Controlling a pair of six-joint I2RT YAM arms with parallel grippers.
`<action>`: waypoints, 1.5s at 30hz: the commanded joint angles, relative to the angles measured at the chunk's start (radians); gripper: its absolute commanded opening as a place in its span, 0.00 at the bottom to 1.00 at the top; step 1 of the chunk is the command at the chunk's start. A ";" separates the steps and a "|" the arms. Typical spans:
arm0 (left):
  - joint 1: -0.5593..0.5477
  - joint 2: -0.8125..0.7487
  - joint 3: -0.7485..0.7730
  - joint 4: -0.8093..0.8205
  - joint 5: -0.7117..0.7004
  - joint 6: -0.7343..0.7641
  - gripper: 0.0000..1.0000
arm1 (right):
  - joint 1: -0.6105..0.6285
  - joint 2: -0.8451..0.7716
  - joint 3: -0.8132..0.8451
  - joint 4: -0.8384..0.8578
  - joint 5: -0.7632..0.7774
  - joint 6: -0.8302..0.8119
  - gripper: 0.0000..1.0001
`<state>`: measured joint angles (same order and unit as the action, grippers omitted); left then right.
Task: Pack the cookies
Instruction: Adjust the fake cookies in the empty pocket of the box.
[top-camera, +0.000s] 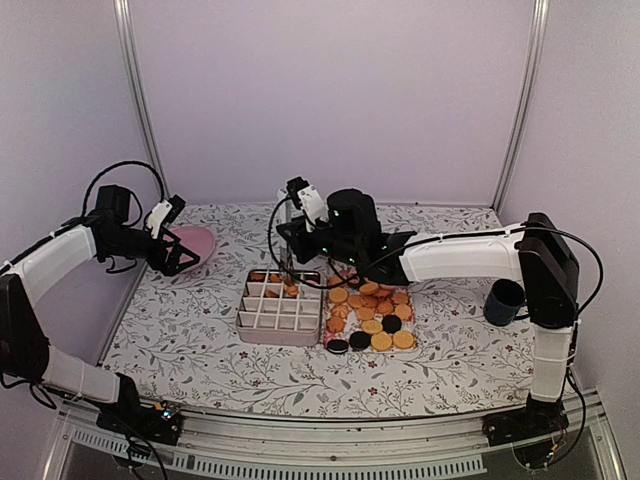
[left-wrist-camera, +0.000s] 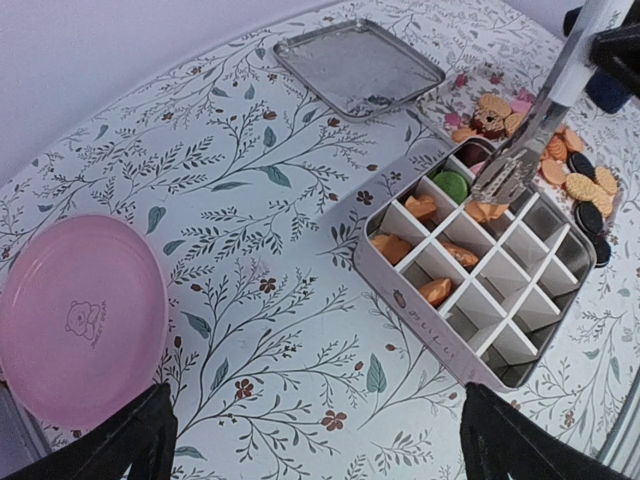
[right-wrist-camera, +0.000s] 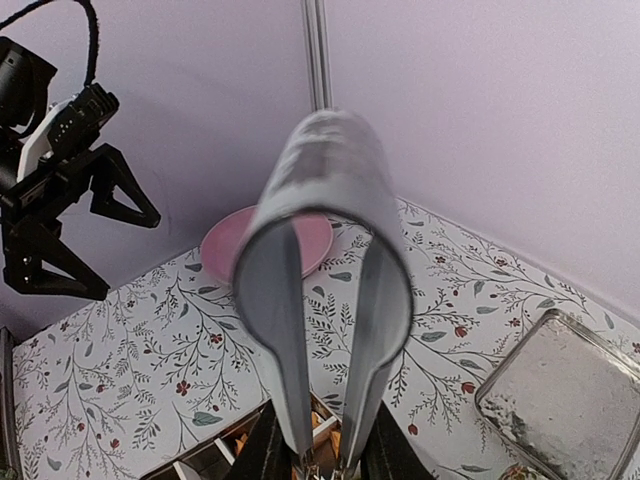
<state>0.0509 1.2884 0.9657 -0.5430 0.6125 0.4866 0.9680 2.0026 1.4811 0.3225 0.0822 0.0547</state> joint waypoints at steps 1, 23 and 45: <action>0.006 -0.009 0.008 0.006 0.011 0.000 0.99 | 0.015 0.012 0.014 -0.123 0.120 0.017 0.02; 0.007 -0.012 0.002 0.009 0.018 0.001 0.99 | 0.055 0.062 0.100 -0.223 0.240 0.101 0.00; 0.006 -0.018 0.003 0.009 0.023 -0.009 0.99 | 0.060 -0.094 0.024 -0.038 0.130 0.036 0.32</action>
<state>0.0509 1.2884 0.9657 -0.5396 0.6209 0.4816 1.0260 1.9759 1.4536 0.2569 0.2550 0.1242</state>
